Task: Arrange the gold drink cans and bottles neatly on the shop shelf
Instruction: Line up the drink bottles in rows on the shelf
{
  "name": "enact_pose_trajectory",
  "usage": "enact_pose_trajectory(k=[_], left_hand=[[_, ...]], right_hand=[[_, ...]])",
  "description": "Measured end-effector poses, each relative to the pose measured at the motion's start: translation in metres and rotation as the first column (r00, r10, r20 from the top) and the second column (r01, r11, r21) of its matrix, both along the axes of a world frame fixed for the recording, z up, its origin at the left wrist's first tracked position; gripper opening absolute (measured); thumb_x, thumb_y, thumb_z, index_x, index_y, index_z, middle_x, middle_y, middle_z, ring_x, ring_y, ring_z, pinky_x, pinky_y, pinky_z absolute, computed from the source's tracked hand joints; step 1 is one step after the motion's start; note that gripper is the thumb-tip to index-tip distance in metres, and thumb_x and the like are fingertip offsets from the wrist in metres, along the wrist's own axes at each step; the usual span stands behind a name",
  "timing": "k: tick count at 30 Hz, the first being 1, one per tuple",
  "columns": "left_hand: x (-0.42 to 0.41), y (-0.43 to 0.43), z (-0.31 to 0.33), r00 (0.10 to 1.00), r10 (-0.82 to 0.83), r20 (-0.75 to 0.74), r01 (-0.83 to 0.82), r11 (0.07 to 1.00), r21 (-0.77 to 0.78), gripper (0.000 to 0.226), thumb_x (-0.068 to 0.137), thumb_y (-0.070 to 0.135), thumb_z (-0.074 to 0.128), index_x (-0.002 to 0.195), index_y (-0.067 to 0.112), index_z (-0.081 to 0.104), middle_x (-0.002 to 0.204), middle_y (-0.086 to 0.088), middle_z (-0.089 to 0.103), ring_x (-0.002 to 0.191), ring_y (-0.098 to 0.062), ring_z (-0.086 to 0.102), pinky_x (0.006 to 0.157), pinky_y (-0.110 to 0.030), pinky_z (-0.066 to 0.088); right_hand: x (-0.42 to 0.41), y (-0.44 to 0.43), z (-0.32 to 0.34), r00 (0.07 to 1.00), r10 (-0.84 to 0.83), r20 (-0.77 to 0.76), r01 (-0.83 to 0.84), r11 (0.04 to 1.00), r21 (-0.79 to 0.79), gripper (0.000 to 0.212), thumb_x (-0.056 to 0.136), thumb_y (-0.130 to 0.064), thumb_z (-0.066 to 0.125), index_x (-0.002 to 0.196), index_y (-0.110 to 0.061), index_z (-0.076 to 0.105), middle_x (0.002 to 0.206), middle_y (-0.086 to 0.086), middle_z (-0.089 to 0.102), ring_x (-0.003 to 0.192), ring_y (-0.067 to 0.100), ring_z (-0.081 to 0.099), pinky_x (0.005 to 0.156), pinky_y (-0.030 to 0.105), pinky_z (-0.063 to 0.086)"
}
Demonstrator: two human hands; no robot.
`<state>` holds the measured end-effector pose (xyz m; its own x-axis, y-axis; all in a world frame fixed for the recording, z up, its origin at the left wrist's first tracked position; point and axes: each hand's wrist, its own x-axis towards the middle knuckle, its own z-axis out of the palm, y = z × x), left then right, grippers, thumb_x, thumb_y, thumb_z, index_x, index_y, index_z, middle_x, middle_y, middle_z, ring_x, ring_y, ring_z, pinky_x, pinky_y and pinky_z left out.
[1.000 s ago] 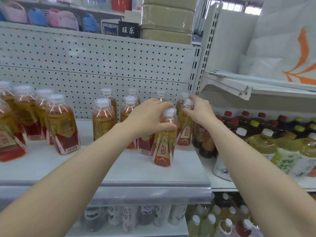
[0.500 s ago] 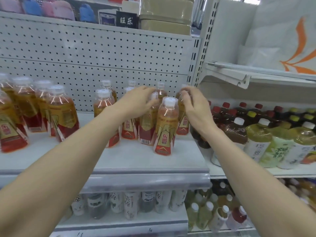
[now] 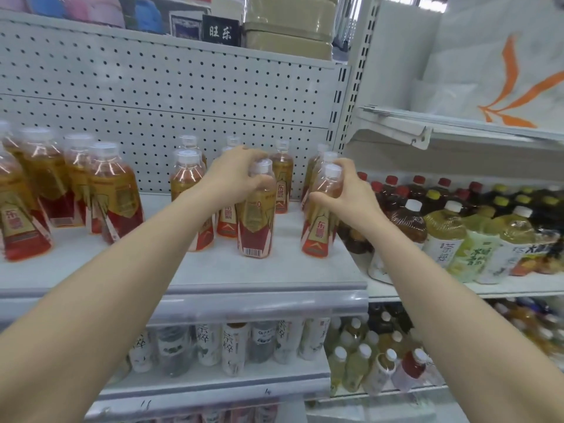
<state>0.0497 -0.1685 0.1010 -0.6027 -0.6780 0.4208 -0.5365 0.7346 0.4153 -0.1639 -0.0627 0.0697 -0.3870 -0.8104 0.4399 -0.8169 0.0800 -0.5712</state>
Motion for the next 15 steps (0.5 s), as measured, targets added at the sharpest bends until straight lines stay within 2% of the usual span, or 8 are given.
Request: enact_pose_trajectory(k=[3,6,10,15], left_hand=[[0.008,0.005,0.002,1.0,-0.011,0.014,0.011,1.0,0.008,0.063,0.089,0.044,0.066,0.145,0.022,0.046,0.145,-0.005,0.046,0.105,-0.021,0.057,0.097,-0.04,0.045],[0.013,0.01,0.003,1.0,-0.022,-0.007,0.022,1.0,0.021,0.063,0.089,0.042,0.066,0.145,0.022,0.045,0.146,-0.004,0.045,0.098,-0.014,0.05,0.096,-0.038,0.044],[0.015,0.013,0.004,0.999,-0.041,-0.02,0.041,0.999,0.029,0.061,0.09,0.04,0.066,0.145,0.025,0.045,0.139,-0.004,0.051,0.095,-0.019,0.059,0.085,-0.03,0.044],[0.012,0.009,0.0,0.999,-0.036,-0.01,0.037,0.998,0.041,0.06,0.09,0.044,0.064,0.145,0.031,0.044,0.137,-0.007,0.047,0.102,-0.019,0.056,0.095,-0.04,0.047]], right_hand=[[-0.017,0.004,0.004,0.996,0.038,0.074,-0.04,0.999,0.022,0.077,0.084,-0.035,0.077,0.146,-0.031,0.032,0.133,0.001,0.057,0.113,0.019,0.06,0.081,0.024,0.049],[-0.015,0.002,0.001,0.996,0.023,0.086,-0.023,1.0,-0.005,0.077,0.084,-0.03,0.076,0.146,-0.033,0.031,0.131,0.0,0.054,0.111,0.017,0.059,0.074,0.021,0.046],[0.0,-0.002,-0.009,0.991,-0.124,-0.056,0.12,0.991,-0.062,0.082,0.077,-0.042,0.08,0.142,-0.036,0.03,0.118,0.0,0.05,0.103,0.019,0.053,0.084,0.033,0.046],[0.002,-0.005,-0.013,0.984,-0.166,-0.067,0.161,0.984,-0.082,0.078,0.081,-0.035,0.079,0.141,-0.036,0.029,0.125,0.007,0.056,0.111,0.026,0.057,0.095,0.048,0.052]])
